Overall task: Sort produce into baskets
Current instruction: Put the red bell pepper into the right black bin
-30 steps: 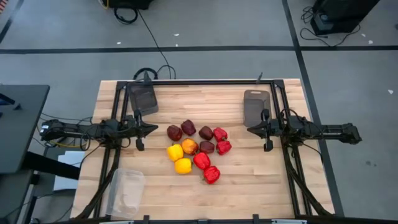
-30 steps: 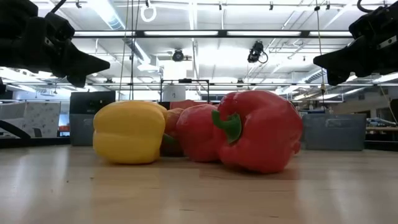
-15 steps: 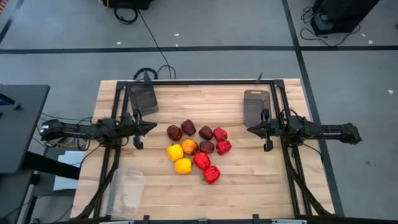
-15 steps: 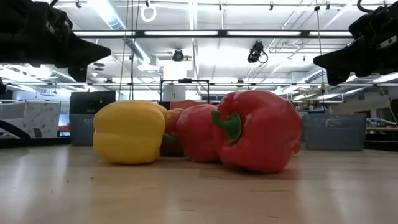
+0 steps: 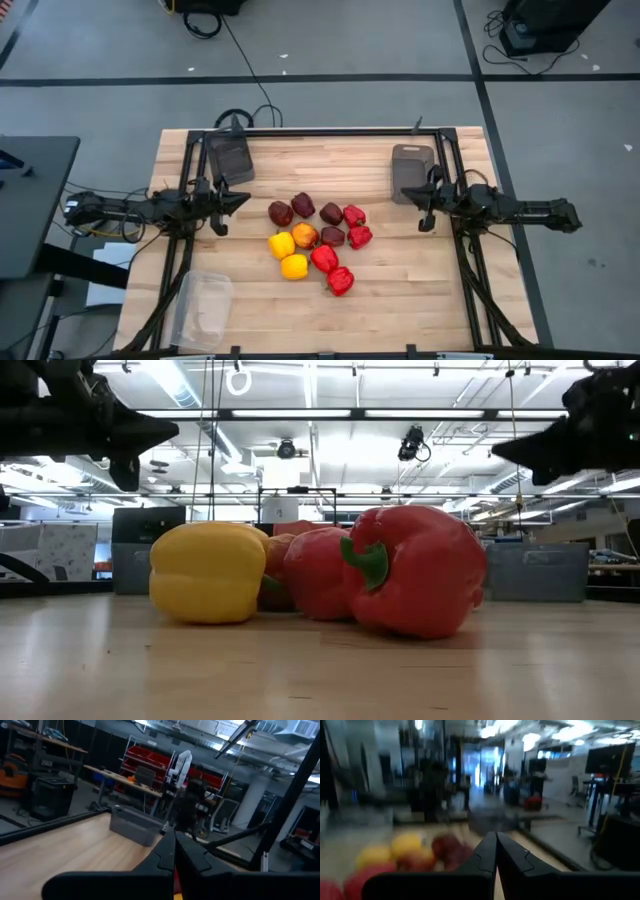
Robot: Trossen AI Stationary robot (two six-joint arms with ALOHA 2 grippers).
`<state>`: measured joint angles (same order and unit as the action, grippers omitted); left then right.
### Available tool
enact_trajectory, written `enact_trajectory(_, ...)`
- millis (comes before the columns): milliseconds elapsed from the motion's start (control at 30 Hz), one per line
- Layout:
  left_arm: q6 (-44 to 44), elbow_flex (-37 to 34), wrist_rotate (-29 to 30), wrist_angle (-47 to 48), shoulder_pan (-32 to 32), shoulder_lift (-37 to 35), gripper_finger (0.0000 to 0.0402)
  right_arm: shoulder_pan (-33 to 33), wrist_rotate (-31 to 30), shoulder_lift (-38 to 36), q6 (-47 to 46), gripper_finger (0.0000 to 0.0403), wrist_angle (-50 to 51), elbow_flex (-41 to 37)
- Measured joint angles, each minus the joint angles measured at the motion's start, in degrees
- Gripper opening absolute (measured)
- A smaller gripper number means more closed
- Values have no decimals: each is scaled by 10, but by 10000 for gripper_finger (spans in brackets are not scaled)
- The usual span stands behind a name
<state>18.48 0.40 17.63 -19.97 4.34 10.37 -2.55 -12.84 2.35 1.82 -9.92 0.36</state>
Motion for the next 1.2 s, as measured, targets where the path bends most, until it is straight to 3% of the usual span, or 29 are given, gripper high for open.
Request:
enact_trajectory(100,3,0,13,-18,0,12,12,0,-8,0,-49,23,-76,0)
enact_trajectory(267,23,34,45,-8,0,58,28,-3,-178,1,-96,23,-231,0)
enact_trajectory(333,29,52,57,-10,0,85,43,-3,-253,0,-174,23,-261,1)
enact_trajectory(400,30,70,63,-10,0,116,61,-3,-286,4,-245,23,-245,4)
enact_trajectory(633,54,135,67,1,-15,210,121,-6,-174,78,-383,23,-98,39)
enact_trajectory(767,100,197,65,80,-29,253,140,-12,-141,163,-456,23,-3,95)
enact_trajectory(933,103,295,34,202,-41,302,156,-24,-129,304,-422,21,105,225)
enact_trajectory(1067,96,371,35,291,-50,329,166,-48,-90,436,-370,15,255,372)
enact_trajectory(1200,90,429,33,364,-60,346,175,-76,-30,565,-466,20,398,485)
